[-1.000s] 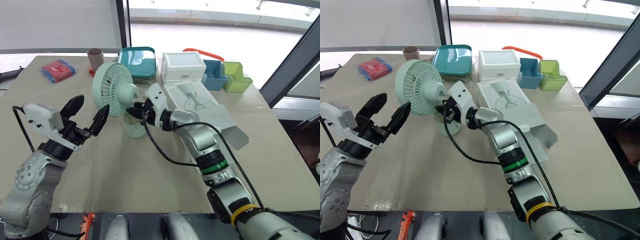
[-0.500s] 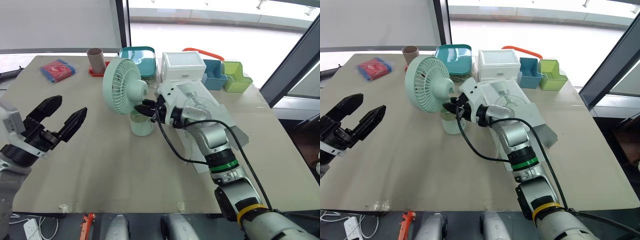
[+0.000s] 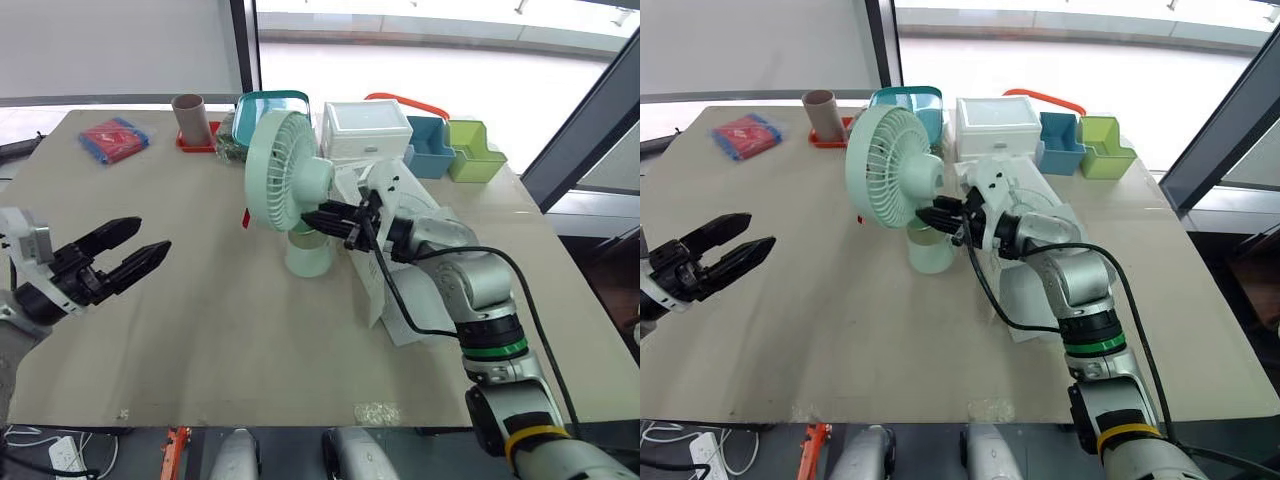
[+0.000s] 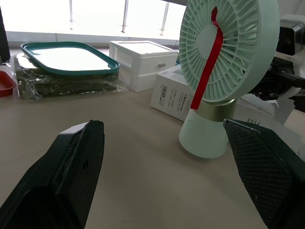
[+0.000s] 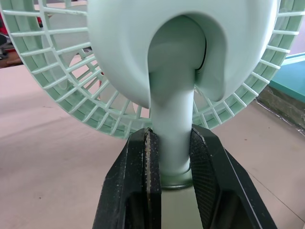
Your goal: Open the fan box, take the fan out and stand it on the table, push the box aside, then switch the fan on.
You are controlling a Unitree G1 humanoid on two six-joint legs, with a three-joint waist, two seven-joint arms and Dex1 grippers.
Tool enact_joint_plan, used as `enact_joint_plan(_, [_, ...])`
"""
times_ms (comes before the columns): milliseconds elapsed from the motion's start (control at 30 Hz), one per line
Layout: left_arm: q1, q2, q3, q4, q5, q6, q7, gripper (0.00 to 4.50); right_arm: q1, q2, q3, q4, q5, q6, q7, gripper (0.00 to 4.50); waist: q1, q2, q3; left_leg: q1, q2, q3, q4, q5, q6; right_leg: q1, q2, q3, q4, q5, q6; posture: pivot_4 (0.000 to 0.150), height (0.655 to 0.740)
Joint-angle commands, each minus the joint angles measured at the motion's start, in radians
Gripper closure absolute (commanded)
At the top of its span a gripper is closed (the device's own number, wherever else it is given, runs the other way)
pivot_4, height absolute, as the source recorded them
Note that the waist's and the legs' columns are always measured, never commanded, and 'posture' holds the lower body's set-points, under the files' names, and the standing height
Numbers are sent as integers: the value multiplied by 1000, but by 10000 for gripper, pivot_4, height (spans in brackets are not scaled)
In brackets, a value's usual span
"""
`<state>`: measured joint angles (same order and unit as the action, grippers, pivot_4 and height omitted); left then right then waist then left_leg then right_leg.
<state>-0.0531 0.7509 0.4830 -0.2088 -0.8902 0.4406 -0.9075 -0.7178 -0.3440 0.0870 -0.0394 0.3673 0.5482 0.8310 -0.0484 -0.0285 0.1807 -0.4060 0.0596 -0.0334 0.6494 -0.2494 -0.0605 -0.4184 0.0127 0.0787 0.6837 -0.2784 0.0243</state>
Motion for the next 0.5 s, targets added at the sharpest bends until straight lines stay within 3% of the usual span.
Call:
enact_joint_plan(33, [4, -30, -43, -5, 50, -54, -50, 582, 0, -18, -56, -107, 58, 6, -4, 38784, 0, 0, 0, 0, 0, 0, 0, 0, 0, -1, 0, 0, 0, 0, 0, 1500, 7400])
enact_joint_plan(233, [-30, -105, -55, 2, 65, -97, -33, 582, 57, -40, -86, -204, 111, 40, -23, 38784, 1, 0, 0, -1, 0, 0, 0, 0, 0, -1, 0, 0, 0, 0, 0, 1500, 7400])
enact_joint_plan(500, [7, -92, -46, -13, 58, -77, -70, 582, 123, -53, -91, -315, 181, 48, -18, 38784, 0, 0, 0, -1, 0, 0, 1, 0, 0, -1, 0, 0, 1, 0, 0, 1500, 7400])
